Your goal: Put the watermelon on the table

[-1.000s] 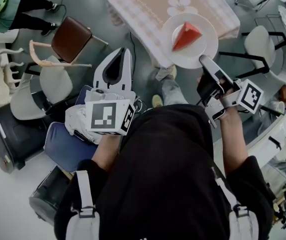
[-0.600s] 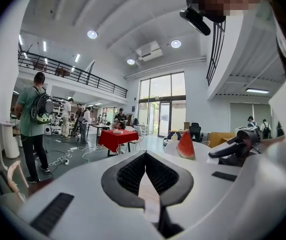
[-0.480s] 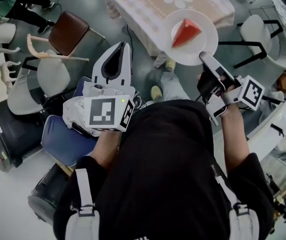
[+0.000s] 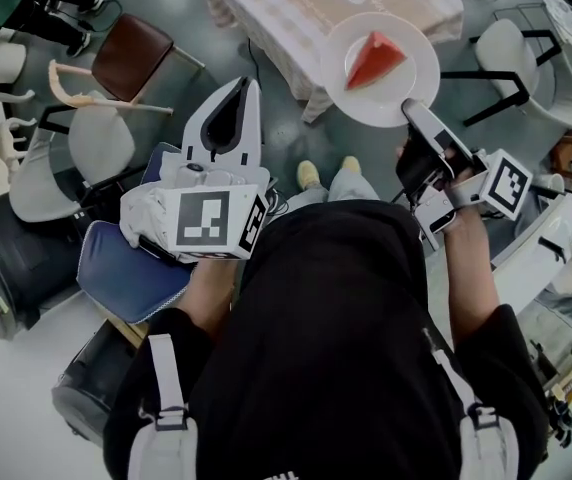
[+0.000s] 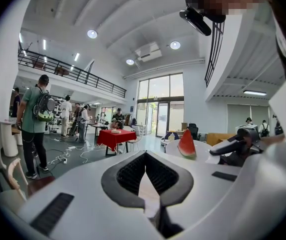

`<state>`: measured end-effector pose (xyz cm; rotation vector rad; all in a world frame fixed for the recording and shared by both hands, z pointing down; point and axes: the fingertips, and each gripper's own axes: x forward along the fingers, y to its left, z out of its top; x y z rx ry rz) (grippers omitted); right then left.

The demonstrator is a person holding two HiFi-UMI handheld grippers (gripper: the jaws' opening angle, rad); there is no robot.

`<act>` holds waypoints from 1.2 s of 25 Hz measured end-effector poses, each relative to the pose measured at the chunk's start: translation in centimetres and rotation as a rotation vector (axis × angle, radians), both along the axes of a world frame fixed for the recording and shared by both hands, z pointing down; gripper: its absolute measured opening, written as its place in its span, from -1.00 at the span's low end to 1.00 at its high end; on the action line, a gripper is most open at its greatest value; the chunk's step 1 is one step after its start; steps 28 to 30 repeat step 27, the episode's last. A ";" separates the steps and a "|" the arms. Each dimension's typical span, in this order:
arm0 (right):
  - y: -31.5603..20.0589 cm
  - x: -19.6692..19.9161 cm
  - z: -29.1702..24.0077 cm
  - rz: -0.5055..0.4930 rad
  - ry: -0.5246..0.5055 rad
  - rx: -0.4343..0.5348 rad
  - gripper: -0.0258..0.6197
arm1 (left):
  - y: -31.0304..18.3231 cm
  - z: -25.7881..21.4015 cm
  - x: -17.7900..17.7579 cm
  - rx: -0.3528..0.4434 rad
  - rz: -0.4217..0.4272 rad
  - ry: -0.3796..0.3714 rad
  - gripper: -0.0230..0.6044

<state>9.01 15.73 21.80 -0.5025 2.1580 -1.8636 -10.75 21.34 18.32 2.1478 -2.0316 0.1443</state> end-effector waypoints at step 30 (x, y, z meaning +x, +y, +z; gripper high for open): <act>-0.1 0.1 0.1 0.000 -0.017 0.004 -0.81 | -0.7 -0.3 1.6 0.022 0.043 -0.011 -0.89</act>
